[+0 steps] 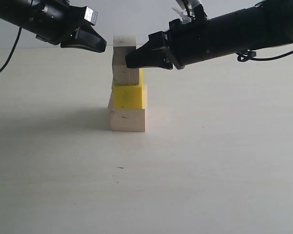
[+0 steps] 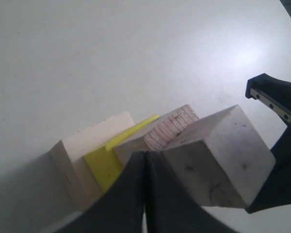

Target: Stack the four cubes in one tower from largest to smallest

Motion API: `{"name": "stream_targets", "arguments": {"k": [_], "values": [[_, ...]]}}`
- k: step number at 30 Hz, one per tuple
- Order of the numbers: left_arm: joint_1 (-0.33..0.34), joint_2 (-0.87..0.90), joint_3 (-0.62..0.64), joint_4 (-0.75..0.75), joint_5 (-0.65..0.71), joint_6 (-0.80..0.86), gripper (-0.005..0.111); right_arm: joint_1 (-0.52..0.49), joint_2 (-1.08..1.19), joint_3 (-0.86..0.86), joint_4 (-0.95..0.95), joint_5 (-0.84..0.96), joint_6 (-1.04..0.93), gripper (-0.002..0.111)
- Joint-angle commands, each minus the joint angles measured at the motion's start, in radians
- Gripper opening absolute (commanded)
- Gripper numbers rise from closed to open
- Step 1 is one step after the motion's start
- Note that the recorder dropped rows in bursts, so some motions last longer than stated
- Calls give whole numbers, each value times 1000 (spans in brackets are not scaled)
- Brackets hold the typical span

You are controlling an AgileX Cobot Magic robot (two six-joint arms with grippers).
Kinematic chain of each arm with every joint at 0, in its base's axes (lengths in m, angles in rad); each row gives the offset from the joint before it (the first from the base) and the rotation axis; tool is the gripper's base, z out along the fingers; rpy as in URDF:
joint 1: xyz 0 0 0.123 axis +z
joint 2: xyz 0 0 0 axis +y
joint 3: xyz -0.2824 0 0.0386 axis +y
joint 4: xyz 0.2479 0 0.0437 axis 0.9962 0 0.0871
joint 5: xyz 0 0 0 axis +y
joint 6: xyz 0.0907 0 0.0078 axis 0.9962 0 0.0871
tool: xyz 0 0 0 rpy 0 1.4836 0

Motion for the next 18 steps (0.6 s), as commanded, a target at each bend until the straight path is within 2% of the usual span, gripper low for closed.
{"name": "stream_targets", "arguments": {"k": [1, 18], "values": [[-3, -10, 2, -11, -5, 6, 0, 2, 2, -2, 18, -17, -12, 0], [-3, -10, 2, -26, 6, 11, 0, 2, 2, -2, 38, 10, -30, 0]]}}
